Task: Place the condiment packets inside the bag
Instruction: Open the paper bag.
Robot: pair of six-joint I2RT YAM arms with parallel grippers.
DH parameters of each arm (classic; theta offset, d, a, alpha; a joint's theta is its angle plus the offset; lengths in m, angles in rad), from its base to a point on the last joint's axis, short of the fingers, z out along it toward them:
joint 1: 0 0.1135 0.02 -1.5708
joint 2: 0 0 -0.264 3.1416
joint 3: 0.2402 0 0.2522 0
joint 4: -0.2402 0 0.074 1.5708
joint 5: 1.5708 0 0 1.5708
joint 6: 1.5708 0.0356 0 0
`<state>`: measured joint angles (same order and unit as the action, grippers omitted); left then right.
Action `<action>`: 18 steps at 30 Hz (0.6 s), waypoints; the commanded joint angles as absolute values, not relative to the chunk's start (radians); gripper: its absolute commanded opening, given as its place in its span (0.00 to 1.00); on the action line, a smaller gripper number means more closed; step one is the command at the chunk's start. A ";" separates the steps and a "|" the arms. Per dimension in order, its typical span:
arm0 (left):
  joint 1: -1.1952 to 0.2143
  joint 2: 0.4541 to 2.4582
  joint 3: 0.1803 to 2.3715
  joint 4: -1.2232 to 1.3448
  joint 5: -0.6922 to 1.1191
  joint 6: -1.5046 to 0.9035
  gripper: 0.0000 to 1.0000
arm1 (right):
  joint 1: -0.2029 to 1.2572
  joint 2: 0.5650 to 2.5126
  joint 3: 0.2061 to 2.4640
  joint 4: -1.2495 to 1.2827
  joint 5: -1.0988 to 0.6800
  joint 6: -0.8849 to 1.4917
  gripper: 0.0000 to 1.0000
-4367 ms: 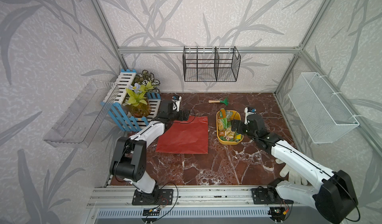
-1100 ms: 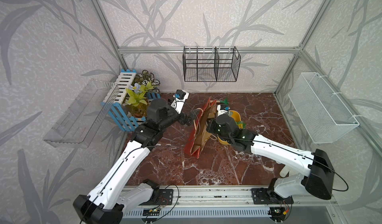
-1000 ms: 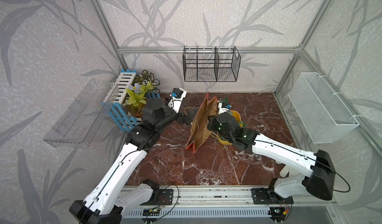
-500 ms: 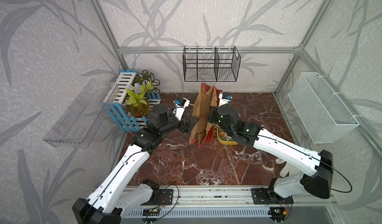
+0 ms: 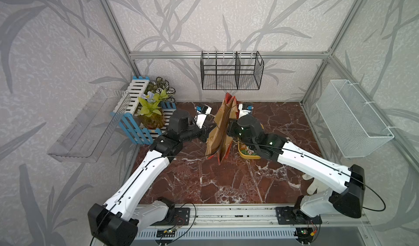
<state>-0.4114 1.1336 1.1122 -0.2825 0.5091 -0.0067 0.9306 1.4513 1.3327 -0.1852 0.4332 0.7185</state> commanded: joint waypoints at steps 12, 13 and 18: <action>-0.411 1.039 1.130 -0.453 -0.035 0.440 0.00 | 0.928 1.551 1.560 -0.547 0.468 0.717 0.00; -0.411 1.037 1.135 -0.458 -0.050 0.449 0.00 | 0.925 1.564 1.580 -0.586 0.470 0.715 0.00; -0.410 1.029 1.114 -0.433 -0.157 0.529 0.00 | 0.914 1.597 1.644 -0.721 0.454 0.703 0.00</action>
<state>-0.4114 1.0412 1.1175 -0.4416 -0.0475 0.4515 0.9207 1.5826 1.6005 -0.5716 0.4595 0.7238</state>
